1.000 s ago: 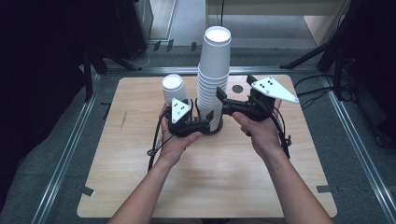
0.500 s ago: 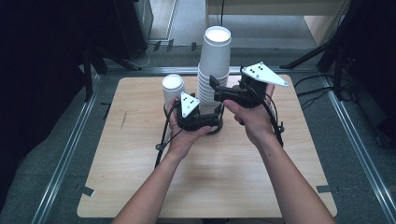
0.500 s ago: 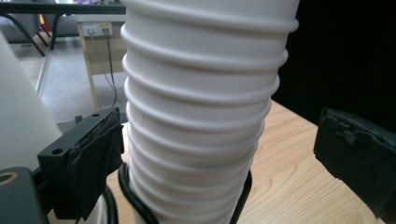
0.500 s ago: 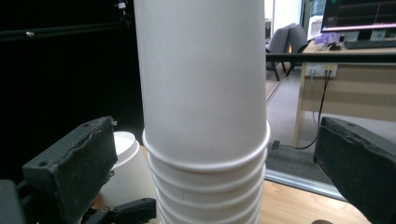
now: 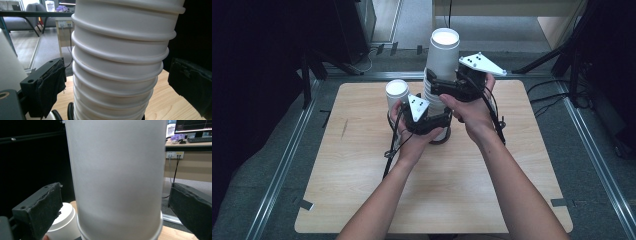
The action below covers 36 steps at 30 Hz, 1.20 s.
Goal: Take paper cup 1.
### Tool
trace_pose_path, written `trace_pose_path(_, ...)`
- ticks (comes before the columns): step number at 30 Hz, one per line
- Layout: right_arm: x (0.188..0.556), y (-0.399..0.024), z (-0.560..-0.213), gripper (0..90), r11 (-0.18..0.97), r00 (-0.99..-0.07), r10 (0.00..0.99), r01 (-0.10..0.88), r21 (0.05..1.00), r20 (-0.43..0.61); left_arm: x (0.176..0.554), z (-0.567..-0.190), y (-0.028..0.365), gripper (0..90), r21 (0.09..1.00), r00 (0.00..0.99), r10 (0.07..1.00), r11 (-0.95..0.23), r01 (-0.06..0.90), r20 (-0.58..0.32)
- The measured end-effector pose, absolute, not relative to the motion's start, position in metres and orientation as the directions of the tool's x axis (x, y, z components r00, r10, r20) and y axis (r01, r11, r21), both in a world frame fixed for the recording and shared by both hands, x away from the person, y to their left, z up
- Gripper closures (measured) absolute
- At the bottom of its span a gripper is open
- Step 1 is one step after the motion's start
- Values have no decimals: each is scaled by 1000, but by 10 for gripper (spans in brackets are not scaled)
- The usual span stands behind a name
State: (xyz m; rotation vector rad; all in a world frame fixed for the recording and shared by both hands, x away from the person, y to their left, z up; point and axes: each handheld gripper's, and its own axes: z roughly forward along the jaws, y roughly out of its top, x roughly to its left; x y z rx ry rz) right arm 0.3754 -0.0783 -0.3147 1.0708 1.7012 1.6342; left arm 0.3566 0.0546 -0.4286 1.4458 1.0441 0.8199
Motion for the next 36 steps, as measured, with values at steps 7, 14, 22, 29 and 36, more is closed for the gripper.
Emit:
trace_pose_path(7, 385, -70, -316, 0, -49, -520, 842, 188, 981, 141, 361, -432, 46, 19, 986, 342, 937, 15, 163, -71)
trace_pose_path(14, 396, -66, -321, 100, -57, -504, 850, 203, 977, 155, 363, -432, 46, 36, 986, 332, 941, 11, 169, -67)
trace_pose_path(22, 394, -65, -321, 110, -53, -498, 857, 169, 984, 132, 363, -432, 47, 41, 986, 336, 940, 7, 165, -62)
trace_pose_path(29, 393, -66, -315, 113, -69, -498, 856, 154, 986, 138, 363, -432, 47, 44, 986, 336, 939, 10, 164, -65)
trace_pose_path(36, 389, -68, -307, 132, -78, -509, 853, 95, 992, 116, 363, -432, 47, 45, 985, 340, 938, 5, 170, -63)
